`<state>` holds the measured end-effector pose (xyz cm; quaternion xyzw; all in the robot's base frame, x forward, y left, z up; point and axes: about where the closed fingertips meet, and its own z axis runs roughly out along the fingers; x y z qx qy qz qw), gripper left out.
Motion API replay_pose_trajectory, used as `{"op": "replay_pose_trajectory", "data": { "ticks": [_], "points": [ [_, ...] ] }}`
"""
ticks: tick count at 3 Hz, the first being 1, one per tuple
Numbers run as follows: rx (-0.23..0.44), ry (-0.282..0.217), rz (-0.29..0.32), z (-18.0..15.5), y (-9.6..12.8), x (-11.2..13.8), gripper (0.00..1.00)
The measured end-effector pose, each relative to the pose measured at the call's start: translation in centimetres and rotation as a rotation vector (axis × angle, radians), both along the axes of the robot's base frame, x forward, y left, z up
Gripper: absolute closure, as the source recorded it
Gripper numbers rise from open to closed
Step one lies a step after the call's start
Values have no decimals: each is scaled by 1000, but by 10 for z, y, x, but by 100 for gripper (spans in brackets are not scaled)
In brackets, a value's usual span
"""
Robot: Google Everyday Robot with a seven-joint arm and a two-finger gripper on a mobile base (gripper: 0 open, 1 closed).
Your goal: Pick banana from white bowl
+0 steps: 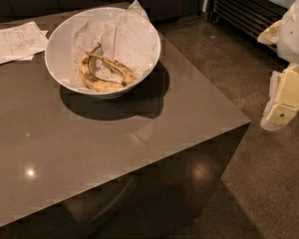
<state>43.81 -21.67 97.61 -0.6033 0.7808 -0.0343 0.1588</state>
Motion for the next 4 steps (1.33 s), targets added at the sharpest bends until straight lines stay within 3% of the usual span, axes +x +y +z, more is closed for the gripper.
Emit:
{"op": "replay_pose_trajectory", "data": {
  "ticks": [1,2,3,4],
  "points": [
    [0,0,0,0,0,0,0],
    [9,27,-53,4,9,10,0],
    [-23,56,-79,18,49,44,0],
    [-53,61,-35,15,101,87,0]
  ]
}}
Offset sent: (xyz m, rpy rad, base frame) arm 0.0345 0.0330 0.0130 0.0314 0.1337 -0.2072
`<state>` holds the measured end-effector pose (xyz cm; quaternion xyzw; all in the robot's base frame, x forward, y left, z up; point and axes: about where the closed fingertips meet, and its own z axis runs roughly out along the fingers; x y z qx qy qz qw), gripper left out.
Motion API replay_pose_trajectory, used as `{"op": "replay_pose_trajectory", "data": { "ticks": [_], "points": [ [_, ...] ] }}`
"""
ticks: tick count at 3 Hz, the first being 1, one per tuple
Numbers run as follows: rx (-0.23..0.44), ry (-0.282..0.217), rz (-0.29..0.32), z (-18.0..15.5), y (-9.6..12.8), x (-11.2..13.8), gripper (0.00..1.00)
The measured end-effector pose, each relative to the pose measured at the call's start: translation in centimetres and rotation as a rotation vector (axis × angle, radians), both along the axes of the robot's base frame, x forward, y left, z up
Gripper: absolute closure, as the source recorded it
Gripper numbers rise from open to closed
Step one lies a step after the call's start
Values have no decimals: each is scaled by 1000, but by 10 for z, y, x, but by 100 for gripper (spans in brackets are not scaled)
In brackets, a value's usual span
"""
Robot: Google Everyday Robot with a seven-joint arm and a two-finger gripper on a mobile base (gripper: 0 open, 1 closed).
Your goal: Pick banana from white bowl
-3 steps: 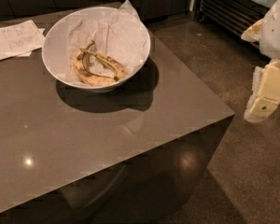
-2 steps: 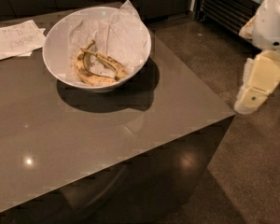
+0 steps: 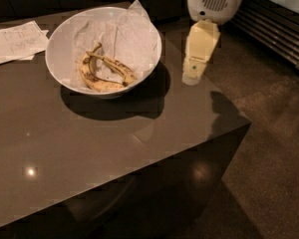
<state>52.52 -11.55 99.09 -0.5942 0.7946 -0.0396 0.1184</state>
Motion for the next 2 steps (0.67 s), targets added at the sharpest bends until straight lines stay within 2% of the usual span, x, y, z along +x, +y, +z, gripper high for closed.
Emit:
{"op": "replay_pose_trajectory", "data": {
  "ticks": [1,2],
  "points": [
    [18,-31,28,2,19,11,0],
    [93,-38,9,6,33,21,0]
  ]
}}
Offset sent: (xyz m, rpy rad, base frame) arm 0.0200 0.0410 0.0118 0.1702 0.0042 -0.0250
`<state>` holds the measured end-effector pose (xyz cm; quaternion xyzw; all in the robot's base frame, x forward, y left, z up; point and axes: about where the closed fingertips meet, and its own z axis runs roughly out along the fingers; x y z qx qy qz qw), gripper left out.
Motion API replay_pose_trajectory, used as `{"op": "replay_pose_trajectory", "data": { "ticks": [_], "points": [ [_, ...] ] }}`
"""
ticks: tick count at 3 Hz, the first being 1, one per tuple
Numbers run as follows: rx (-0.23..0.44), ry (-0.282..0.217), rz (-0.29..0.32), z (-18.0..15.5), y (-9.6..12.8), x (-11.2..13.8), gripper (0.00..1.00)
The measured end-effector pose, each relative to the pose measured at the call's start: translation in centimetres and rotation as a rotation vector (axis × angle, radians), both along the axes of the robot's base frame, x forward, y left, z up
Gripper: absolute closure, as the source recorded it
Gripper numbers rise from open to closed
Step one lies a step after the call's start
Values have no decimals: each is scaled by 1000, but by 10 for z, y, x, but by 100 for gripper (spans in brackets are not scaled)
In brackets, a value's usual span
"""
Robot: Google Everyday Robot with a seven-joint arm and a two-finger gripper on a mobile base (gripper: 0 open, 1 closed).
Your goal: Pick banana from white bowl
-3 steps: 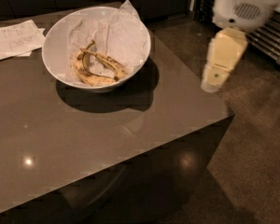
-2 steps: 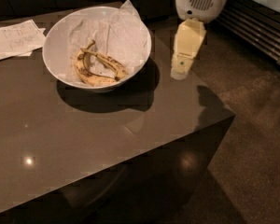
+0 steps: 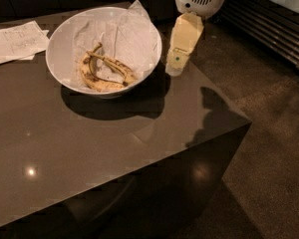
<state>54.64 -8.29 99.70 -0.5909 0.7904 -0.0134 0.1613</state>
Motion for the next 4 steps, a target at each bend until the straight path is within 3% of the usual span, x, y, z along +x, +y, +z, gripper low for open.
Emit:
{"op": "replay_pose_trajectory", "data": {
  "ticks": [1,2,3,4],
  "points": [
    [37,34,28,1,29,20,0],
    [76,52,65,3,64,44,17],
    [99,78,90,-8,92,68,26],
    [94,108,104,-27,111,87,26]
  ]
}}
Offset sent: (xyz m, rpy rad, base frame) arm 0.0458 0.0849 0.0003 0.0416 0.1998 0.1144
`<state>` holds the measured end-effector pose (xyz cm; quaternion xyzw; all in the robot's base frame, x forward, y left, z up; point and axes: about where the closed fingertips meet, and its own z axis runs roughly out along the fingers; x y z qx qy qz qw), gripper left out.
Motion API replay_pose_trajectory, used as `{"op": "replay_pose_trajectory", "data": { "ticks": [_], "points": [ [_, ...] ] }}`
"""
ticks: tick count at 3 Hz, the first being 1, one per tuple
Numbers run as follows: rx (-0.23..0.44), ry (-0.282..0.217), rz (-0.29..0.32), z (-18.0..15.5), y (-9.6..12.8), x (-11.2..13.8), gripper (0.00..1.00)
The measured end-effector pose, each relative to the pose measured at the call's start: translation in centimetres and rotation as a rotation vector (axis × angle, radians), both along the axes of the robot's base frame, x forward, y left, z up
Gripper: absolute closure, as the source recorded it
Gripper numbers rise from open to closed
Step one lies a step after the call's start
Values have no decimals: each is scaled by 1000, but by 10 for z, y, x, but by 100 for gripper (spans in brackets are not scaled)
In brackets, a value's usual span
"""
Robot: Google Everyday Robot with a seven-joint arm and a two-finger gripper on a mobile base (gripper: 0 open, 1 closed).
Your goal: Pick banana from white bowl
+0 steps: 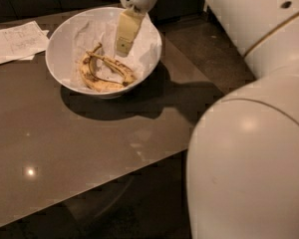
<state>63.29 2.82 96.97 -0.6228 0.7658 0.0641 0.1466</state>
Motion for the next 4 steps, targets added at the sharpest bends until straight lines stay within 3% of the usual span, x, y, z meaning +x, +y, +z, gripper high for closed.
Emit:
{"op": "replay_pose_trajectory", "data": {
  "ticks": [1,2,4],
  "points": [
    [-16,32,7,-21,14,14,26],
    [-36,72,1,-45,22,24,40],
    [-76,129,-18,-75,28,31,44]
  ]
}}
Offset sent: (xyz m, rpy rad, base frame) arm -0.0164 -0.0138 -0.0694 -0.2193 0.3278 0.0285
